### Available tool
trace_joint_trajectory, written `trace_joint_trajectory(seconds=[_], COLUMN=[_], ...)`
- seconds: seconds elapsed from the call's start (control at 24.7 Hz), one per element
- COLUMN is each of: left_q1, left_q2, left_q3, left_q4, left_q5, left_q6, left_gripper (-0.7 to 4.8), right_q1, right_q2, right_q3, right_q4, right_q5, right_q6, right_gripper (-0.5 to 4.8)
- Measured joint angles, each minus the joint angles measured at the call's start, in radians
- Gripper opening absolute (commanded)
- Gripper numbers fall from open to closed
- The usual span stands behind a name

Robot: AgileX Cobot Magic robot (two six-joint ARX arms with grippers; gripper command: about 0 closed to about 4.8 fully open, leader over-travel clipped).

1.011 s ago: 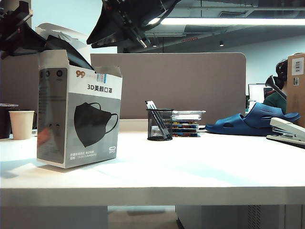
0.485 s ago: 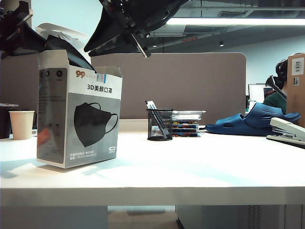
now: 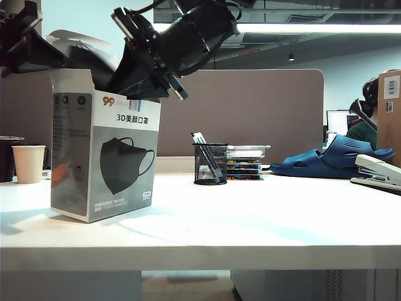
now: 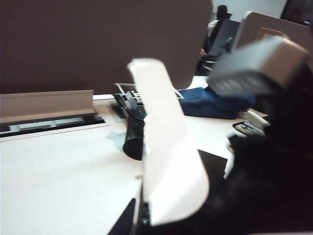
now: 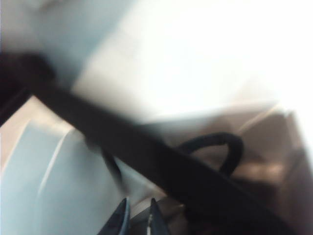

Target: Put the mask into the mask box.

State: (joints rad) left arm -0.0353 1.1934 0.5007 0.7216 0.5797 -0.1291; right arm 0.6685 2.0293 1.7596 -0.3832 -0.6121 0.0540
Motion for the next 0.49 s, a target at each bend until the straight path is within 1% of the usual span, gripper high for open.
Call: trace_joint_trajectory(seconds=[0.04,0.16,0.24,0.36,0.4,0.44,0.49], left_q1=[0.000,0.000,0.000,0.000,0.000,0.000,0.000], left_q2=[0.000,0.000,0.000,0.000,0.000,0.000,0.000], left_q3=[0.000,0.000,0.000,0.000,0.000,0.000,0.000], left_q4=[0.001,0.000,0.000,0.000,0.000,0.000,0.000], left_q5=[0.016,0.022,0.022,0.022,0.022,0.022,0.022], left_q6=[0.000,0.000,0.000,0.000,0.000,0.000,0.000], left_gripper=[-0.02,-0.02,-0.02,-0.01,0.47,1.47,2.06], right_q1=[-0.002,-0.005,-0.005,-0.005,-0.005,-0.005,-0.006], right_q2=[0.000,0.000,0.000,-0.005,-0.011,-0.026,-0.035], right_q3=[0.000,0.000,0.000,-0.001,-0.002,-0.002,-0.001], right_q4=[0.035,0.054,0.058,0.080,0.080,0.087,0.097], right_q5=[0.038,0.100,0.100,0.068,0.068,0.068,0.067], right_q6=[0.000,-0.001,-0.002,-0.002,-0.002,-0.004,-0.005], right_gripper=[0.52,0.53,0.53,0.51,0.45,0.28,0.19])
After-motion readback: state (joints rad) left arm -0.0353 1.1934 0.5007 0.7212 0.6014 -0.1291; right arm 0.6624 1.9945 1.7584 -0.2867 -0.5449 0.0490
